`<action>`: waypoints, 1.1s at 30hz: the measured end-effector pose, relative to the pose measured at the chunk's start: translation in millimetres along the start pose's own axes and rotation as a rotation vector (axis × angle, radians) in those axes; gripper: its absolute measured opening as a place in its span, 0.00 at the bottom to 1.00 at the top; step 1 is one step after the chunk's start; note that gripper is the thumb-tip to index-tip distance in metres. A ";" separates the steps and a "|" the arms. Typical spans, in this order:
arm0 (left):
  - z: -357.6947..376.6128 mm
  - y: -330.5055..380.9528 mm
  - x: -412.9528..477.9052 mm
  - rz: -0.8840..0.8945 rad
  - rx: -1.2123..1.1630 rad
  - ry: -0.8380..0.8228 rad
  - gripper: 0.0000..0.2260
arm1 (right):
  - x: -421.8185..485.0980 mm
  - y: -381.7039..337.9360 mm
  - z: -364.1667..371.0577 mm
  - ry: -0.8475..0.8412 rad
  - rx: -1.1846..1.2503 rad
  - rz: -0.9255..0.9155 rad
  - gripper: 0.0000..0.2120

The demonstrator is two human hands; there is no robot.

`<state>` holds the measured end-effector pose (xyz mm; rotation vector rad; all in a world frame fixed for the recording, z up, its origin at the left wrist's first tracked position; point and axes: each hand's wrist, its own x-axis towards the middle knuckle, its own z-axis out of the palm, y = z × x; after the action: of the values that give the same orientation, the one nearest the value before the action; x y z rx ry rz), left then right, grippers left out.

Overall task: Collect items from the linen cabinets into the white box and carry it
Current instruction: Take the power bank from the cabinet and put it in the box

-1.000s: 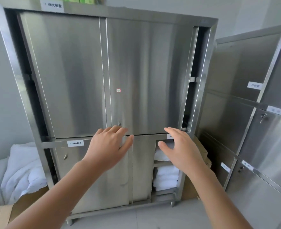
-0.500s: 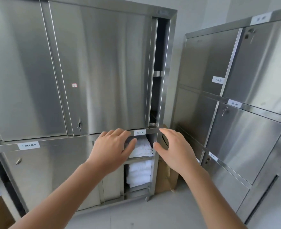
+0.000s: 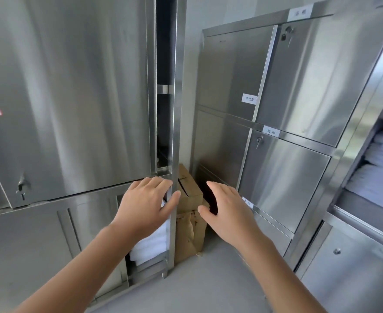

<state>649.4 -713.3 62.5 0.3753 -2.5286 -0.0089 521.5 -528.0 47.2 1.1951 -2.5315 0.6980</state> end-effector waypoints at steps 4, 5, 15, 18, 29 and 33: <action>42.2 -25.1 42.3 0.031 -0.060 -0.021 0.25 | 38.0 15.2 17.9 -0.021 -0.058 0.053 0.31; 51.9 -33.0 53.2 0.035 -0.067 -0.035 0.26 | 50.2 17.2 23.8 -0.026 -0.074 0.064 0.31; 103.6 -133.6 122.8 0.010 -0.059 -0.064 0.21 | 168.8 -6.0 96.7 -0.052 -0.042 0.038 0.32; 104.5 -166.0 136.5 -0.073 0.004 -0.086 0.22 | 206.0 -15.2 117.9 -0.085 -0.012 -0.017 0.32; 94.1 -223.2 175.3 -0.345 0.250 -0.113 0.31 | 349.4 -7.6 183.9 -0.135 0.206 -0.164 0.33; 99.8 -225.9 189.2 -0.410 0.286 -0.067 0.23 | 392.9 7.5 214.1 -0.177 0.461 -0.050 0.35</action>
<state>504.2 -988.5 62.7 1.0157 -2.4756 0.1864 262.8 -892.6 27.3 1.5163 -2.5466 1.2641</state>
